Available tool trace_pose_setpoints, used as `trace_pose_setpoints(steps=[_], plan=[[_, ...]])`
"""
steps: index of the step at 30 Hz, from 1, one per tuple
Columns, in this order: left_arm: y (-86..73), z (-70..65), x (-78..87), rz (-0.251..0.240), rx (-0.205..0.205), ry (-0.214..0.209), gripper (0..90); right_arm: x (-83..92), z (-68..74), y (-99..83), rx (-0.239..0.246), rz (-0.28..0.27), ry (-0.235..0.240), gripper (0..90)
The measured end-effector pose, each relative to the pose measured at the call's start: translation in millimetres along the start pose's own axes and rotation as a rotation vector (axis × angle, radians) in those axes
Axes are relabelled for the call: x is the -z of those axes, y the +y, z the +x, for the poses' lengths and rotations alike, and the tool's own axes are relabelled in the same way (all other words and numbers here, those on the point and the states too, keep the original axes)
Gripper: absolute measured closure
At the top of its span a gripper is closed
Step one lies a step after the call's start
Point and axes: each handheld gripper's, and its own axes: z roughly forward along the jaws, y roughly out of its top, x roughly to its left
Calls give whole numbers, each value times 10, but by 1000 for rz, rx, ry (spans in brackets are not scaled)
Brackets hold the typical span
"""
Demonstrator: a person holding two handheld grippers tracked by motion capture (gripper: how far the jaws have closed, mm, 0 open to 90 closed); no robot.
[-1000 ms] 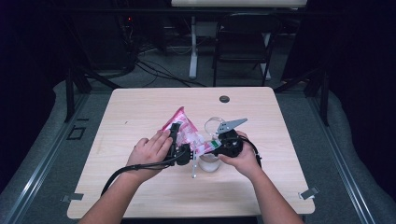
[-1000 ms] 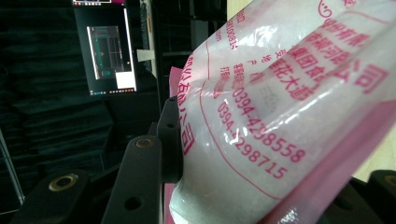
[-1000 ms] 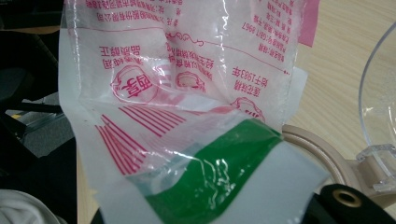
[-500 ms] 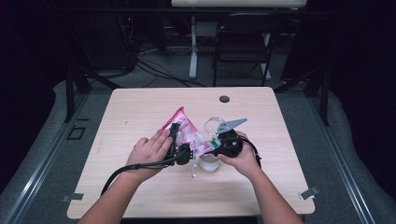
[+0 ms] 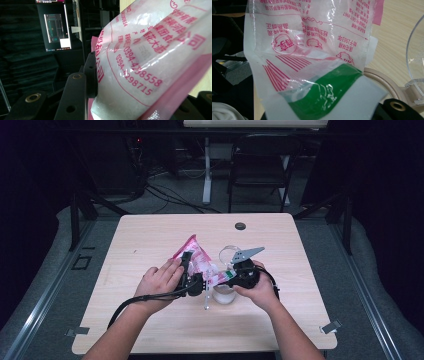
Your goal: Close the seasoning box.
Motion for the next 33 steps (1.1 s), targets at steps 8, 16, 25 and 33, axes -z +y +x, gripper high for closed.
trace_pose_setpoints(steps=[8, 16, 25, 33], plan=[[-5, 18, -18, 8, 2, -19, 647, 14, -7, 0, -1, -2, 0, 900], [-6, 23, -30, 12, 2, -26, 669, 37, 15, 8, 2, -15, -8, 900], [0, 36, -35, 8, 2, -23, 676, 87, 43, 10, 10, -28, -15, 897], [0, 51, -28, 2, 2, -16, 677, 101, 43, 13, 8, -33, -14, 877]])
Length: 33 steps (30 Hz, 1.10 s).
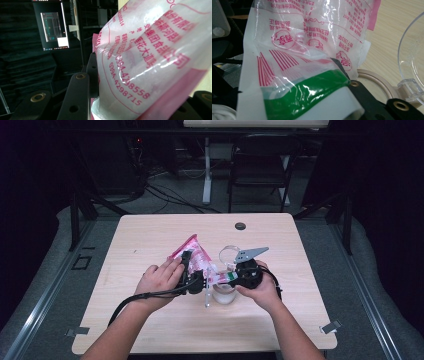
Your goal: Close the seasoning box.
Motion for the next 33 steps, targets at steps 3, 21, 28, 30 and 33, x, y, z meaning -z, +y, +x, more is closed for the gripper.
trace_pose_setpoints(steps=[3, 21, 28, 30, 33], plan=[[13, 20, 9, 10, -3, -3, 677, 14, 2, 5, -1, -7, -1, 875], [42, 30, 27, 9, -9, -3, 676, 64, -15, 6, -7, -22, 1, 900], [43, 33, 32, 10, -10, -7, 678, 92, -39, 3, -14, -31, 3, 900], [50, 32, 33, 0, -18, 3, 679, 92, -44, 1, -16, -31, 8, 900], [60, 39, 41, 10, -17, -5, 682, 100, -46, 1, -18, -35, 4, 900]])
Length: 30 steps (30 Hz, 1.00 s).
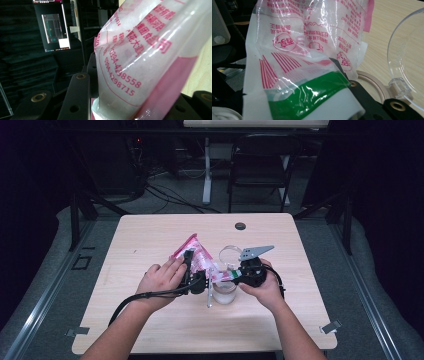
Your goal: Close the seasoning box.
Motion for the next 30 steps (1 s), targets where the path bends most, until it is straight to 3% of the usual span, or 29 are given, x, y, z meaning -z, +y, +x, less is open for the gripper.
trace_pose_setpoints(steps=[30], plan=[[56, 8, 17, -13, -48, 17, 688, 23, -26, -4, -17, -14, -11, 900]])
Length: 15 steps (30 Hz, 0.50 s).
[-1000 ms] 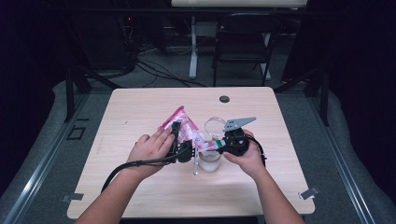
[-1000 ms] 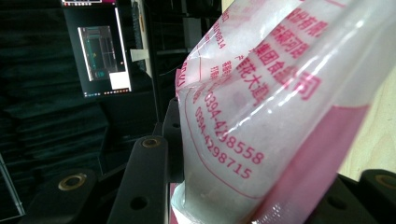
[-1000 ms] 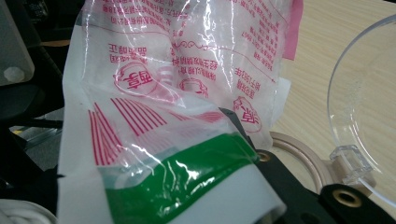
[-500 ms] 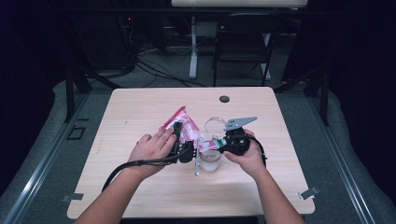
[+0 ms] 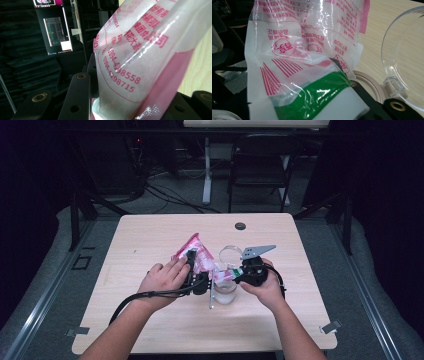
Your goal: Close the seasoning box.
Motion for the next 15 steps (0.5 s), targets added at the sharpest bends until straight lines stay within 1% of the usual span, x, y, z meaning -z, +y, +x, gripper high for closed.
trace_pose_setpoints(steps=[2, 3, 6, 7, 10, 15], plan=[[1, 2, 3, 0, -3, 2, 688, -3, 0, 0, 0, 1, 2, 900], [5, 0, 10, -2, -12, 10, 688, -9, -2, -4, -1, 4, 3, 900], [11, -6, 16, 1, -14, 9, 688, -24, -5, -10, -1, 13, 7, 900], [15, -14, 19, -2, -18, 17, 688, -33, -3, -13, -5, 12, 9, 900], [12, -32, 20, -4, -15, 18, 689, -44, -4, -16, -2, 23, 10, 900], [10, -42, 21, -2, -18, 15, 690, -67, -2, -22, -4, 25, 9, 900]])
